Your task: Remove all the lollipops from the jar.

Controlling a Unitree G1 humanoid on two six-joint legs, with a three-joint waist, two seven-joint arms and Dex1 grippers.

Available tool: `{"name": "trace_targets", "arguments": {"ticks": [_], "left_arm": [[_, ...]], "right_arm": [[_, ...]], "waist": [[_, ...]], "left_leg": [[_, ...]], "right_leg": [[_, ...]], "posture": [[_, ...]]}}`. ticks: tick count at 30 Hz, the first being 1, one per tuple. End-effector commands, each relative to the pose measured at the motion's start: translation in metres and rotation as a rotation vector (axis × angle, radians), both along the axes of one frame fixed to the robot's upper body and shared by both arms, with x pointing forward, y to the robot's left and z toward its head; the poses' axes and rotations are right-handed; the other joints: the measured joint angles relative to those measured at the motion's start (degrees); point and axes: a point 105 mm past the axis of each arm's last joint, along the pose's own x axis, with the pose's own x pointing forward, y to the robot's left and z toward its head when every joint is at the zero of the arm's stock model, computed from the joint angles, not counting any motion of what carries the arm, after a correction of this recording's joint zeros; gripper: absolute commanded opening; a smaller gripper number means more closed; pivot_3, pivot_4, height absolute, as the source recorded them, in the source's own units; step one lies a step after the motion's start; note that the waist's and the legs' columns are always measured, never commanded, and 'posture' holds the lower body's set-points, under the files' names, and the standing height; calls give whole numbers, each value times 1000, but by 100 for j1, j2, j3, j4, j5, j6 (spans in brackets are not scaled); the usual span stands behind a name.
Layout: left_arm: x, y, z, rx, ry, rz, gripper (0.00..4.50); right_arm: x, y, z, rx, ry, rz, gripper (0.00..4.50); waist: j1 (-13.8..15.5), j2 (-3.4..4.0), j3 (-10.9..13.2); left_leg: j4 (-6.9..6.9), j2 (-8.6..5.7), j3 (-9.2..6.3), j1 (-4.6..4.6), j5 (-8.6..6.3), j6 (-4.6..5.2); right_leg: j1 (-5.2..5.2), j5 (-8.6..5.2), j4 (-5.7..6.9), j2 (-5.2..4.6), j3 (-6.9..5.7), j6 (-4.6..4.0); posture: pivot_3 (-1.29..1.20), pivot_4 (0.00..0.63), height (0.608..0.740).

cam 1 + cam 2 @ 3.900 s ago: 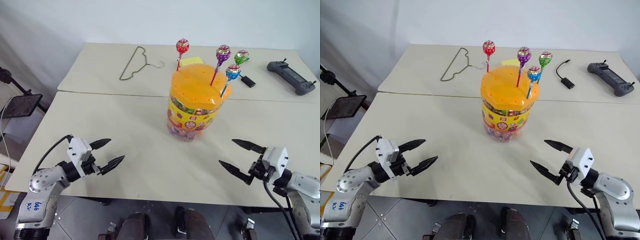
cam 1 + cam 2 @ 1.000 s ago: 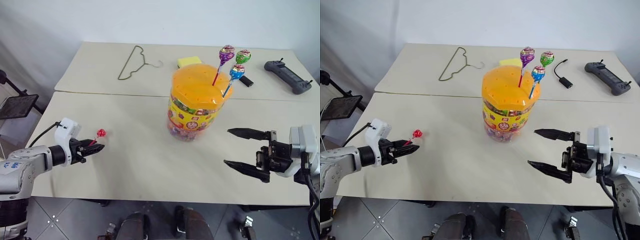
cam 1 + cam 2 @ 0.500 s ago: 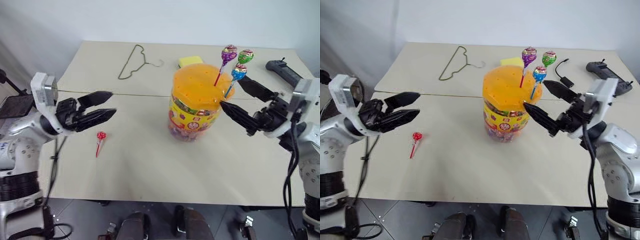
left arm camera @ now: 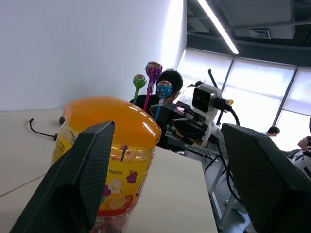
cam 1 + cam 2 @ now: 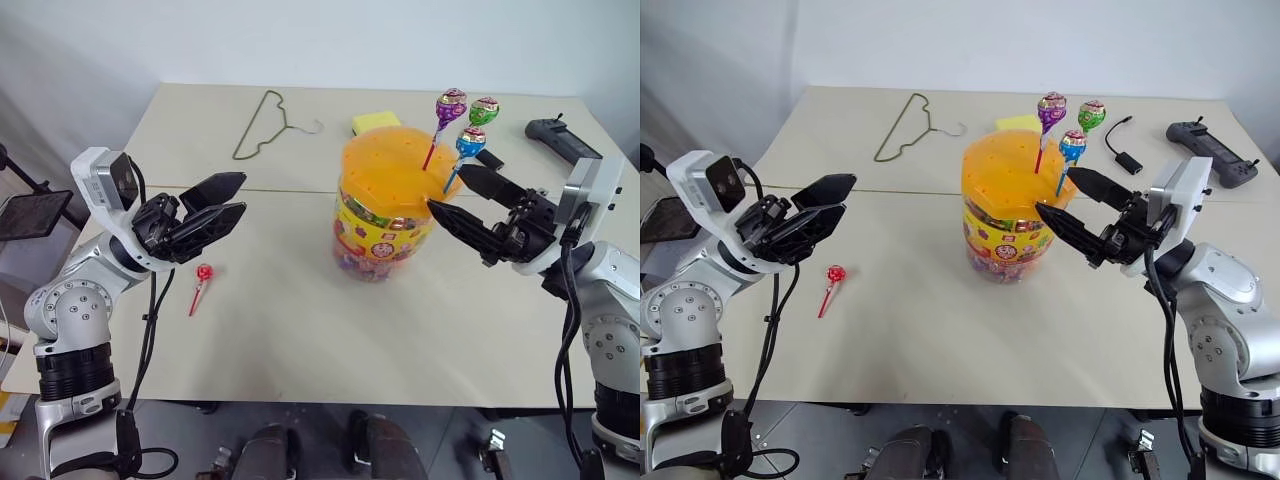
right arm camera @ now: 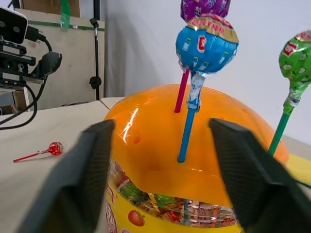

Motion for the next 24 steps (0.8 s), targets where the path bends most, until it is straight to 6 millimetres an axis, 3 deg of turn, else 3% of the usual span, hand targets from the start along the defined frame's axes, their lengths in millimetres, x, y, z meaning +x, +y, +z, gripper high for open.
{"name": "trace_targets", "arguments": {"ticks": [1, 5, 7, 13, 15, 19, 21, 24], "left_arm": [[-8, -2, 12, -25, -55, -26, 3739], [-11, -5, 13, -41, -47, -63, 3739], [-13, -6, 13, -50, -43, -81, 3739], [-12, -10, 11, -53, -49, -83, 3739], [-10, -17, 8, -1, -74, -73, 3739], [-14, -33, -4, 226, -210, -70, 3739], [-20, -36, -7, 267, -230, -118, 3739], [-24, -40, -9, 316, -264, -150, 3739]], "right_arm": [[-2, 0, 9, 5, -52, 1, 1921], [1, 0, 13, 31, -59, 2, 476], [2, 1, 14, 41, -67, 3, 25], [-6, -5, 35, 221, -102, 74, 25], [-10, -21, 46, 240, -108, 42, 25], [-8, -82, 47, 218, 26, -145, 25], [-7, -107, 29, 97, 117, -246, 25], [-4, -139, -17, -164, 304, -399, 25]], "waist": [[0, 0, 0], [-1, 0, 0], [-12, 0, 0], [-47, 0, 0], [-53, 0, 0], [53, 0, 0], [73, 1, -1], [62, 1, -1]], "left_leg": [[0, 0, 0, 0, 0, 0], [0, 0, 1, 0, 0, 0], [0, 0, 0, 0, 0, 0], [0, 1, 0, 0, 0, 0], [0, 1, -1, 0, 0, 0], [0, -5, -2, -7, -3, 5], [0, -4, -3, -11, -8, 13], [-2, -2, 4, -14, -14, 21]], "right_leg": [[0, 0, 0, 0, 0, 0], [0, 0, 0, 1, 0, 0], [0, 0, 1, 1, 0, 0], [0, 0, 0, 3, 0, 0], [0, 0, 1, 3, 0, 0], [2, 0, -16, 2, -3, 0], [6, 0, -32, 2, -6, 0], [7, 0, -47, 3, -5, 1]], "posture": [[0, 150, 740], [0, 150, 740], [0, 150, 740], [0, 150, 740], [0, 150, 740], [0, 150, 740], [0, 150, 740], [0, 150, 740]]}}
